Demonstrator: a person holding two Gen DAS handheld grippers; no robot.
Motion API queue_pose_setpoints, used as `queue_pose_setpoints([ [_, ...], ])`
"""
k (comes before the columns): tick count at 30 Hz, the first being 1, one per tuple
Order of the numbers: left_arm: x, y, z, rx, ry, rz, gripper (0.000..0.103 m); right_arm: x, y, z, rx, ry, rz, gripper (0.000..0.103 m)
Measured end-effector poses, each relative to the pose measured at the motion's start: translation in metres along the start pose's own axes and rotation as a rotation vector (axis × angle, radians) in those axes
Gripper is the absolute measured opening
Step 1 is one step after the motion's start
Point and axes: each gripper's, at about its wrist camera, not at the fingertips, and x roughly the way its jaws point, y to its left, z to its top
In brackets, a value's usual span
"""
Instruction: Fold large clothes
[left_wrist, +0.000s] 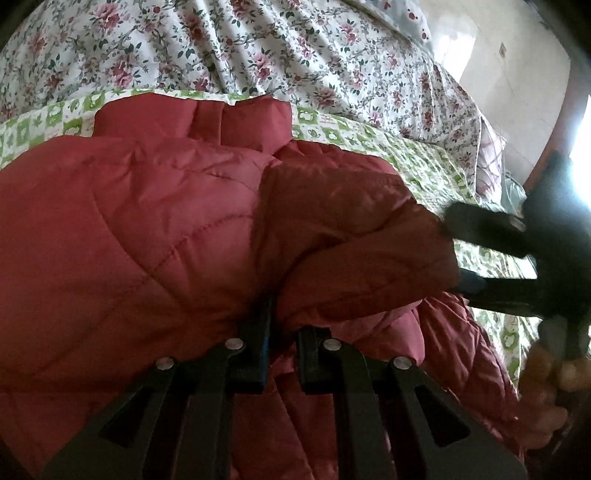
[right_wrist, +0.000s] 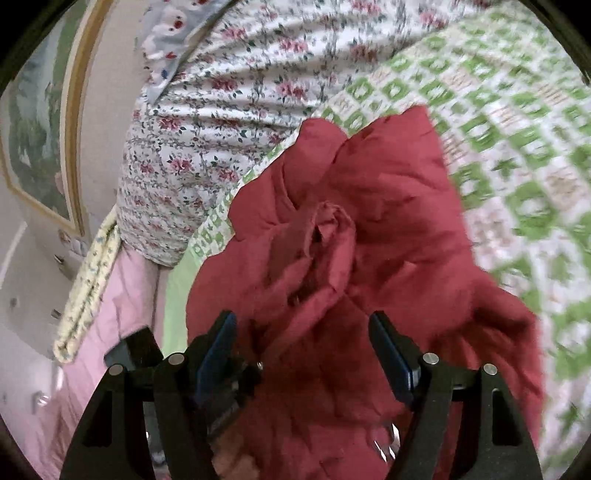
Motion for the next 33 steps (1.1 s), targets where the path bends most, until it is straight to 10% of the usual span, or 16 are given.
queue_pose_setpoints([
  [5,-0.004,0.001,-0.002,-0.004,0.034,-0.026,0.020,0.031,-0.005,0.013,0.028,0.040,-0.036,0.012],
  [7,-0.013,0.004,-0.005,-0.020,0.042,-0.060,0.032,0.030,-0.004,0.016,0.007,0.026,-0.056,0.009],
  [19,-0.088,0.058,0.002,-0.081,-0.047,0.017,0.038,-0.009,0.003,0.016,-0.109,-0.063,-0.131,0.006],
  [33,-0.037,0.142,0.005,-0.208,0.055,0.113,0.038,0.001,-0.006,0.002,-0.188,-0.041,-0.303,0.023],
])
